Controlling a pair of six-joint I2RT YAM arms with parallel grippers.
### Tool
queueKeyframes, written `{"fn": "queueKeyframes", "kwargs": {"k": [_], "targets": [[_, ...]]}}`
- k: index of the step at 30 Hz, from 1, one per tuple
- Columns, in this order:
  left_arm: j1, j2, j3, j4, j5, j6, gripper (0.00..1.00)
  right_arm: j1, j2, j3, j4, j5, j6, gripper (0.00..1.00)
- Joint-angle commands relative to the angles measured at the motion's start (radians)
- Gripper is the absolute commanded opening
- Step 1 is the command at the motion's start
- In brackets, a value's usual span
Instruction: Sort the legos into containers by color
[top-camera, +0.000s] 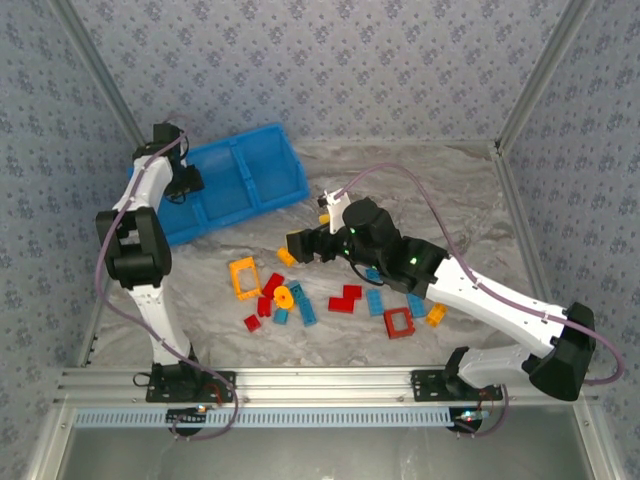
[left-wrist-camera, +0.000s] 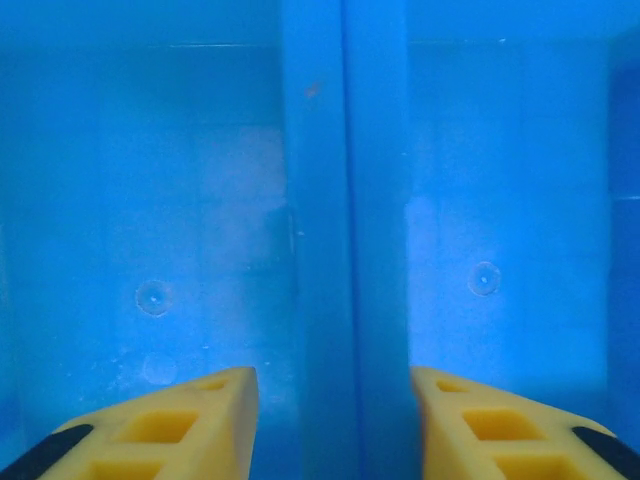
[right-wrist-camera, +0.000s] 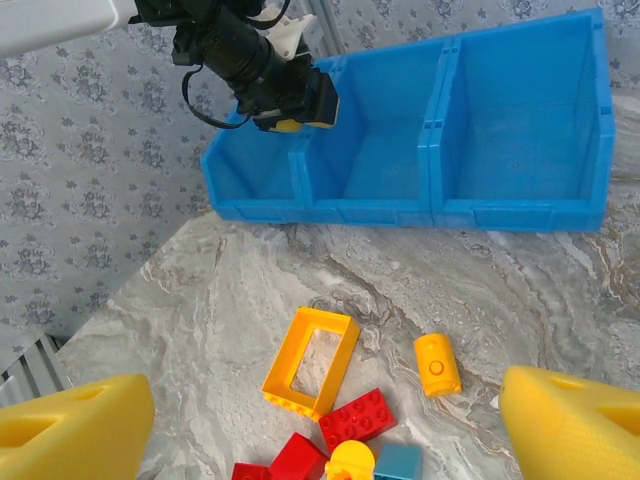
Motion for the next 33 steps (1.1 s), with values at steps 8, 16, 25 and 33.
{"fn": "queueKeyframes", "kwargs": {"k": [8,16,25,33], "targets": [[-0.044,-0.053,-0.032,0.037,0.073,0.062,0.0,0.006,-0.031,0.011,-0.043,0.091,0.007,0.91],[-0.148,-0.08,-0.038,0.066,0.094,0.037,0.0,0.003,-0.087,-0.019,-0.073,0.137,0.003,0.91],[-0.277,-0.078,-0.007,0.079,0.101,-0.088,0.0,0.0,-0.173,-0.077,-0.118,0.192,0.022,0.91],[-0.385,-0.033,0.042,0.097,0.101,-0.195,0.0,-0.011,-0.251,-0.114,-0.177,0.228,0.041,0.9]]}}
